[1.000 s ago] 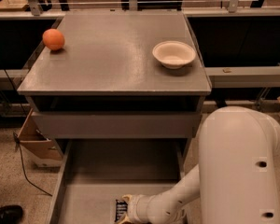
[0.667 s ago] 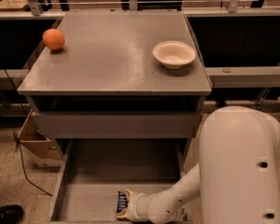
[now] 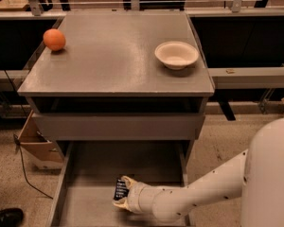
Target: Pick rxbar blueberry from middle drawer and place on counter
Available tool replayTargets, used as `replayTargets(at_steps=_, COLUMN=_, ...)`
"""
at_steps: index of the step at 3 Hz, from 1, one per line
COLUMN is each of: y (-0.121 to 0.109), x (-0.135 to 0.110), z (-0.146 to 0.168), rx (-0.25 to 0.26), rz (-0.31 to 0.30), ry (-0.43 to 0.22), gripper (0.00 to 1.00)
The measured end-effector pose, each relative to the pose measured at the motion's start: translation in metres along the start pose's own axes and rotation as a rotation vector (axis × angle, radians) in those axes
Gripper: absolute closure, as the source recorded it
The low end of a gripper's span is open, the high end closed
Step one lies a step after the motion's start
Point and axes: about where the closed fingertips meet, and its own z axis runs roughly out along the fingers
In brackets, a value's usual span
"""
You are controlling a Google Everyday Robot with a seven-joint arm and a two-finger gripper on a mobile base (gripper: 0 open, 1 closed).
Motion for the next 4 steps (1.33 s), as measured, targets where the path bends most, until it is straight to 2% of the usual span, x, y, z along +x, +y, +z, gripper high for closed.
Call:
replayTargets(at_steps=1, y=-0.026, x=-0.036, z=-0.025, rx=0.054, rz=-0.029, ry=-0.059, gripper=1.0)
replayTargets(at_steps=2, y=-0.052, x=-0.067, z=-0.056, rx=0.098, rz=-0.06, ry=-0.089, gripper=1.0)
replayTargets(at_steps=3, y=-0.07, x=-0.096, z=-0.104, rx=0.124, rz=-0.117, ry=-0.057, gripper=1.0)
replayTargets(at_steps=4, y=-0.07, x=-0.096, z=-0.104, rx=0.124, rz=-0.117, ry=-0.056, gripper=1.0)
